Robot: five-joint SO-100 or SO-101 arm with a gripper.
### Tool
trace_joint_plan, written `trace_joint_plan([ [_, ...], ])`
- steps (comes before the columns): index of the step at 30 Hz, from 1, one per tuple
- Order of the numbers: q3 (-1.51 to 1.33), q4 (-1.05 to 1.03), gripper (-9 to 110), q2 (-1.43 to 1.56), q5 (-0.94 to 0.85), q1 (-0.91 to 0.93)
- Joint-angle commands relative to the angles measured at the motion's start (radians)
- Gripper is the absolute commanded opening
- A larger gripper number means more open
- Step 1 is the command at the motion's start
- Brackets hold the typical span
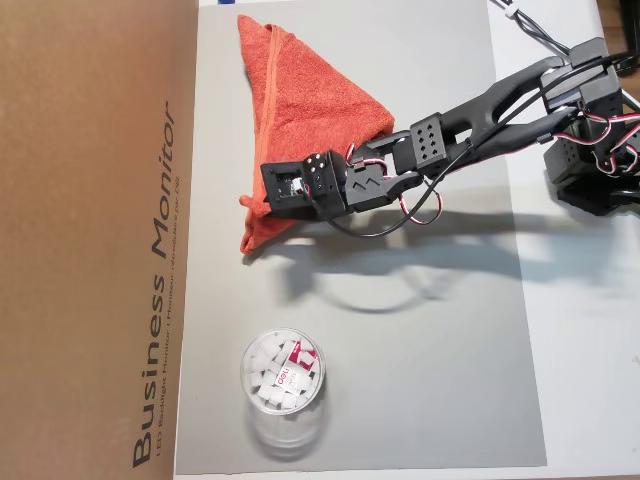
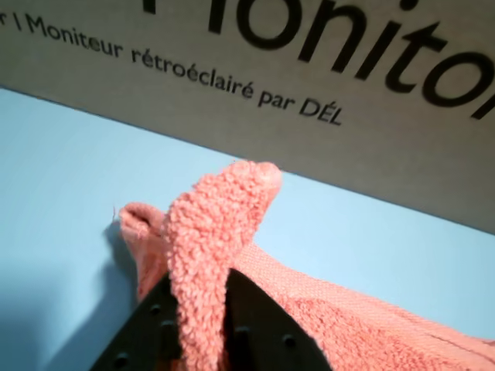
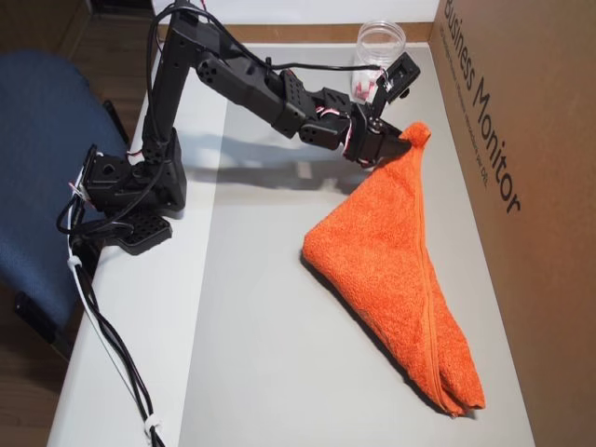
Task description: Fold the blanket.
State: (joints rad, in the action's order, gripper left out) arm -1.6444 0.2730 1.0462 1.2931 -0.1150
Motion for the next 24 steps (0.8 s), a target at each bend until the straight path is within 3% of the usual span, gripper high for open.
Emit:
trace_joint_plan([
  [1,0.051,0.023,1,0.005,0.006,-0.005],
  [9,0.051,0.021,1,-0.025,0.006,-0.006],
  [16,0.051,0.015,15,-0.043,0.023,-0.008],
  [24,0.051,0.021,15,-0.038,0.025,-0.026],
])
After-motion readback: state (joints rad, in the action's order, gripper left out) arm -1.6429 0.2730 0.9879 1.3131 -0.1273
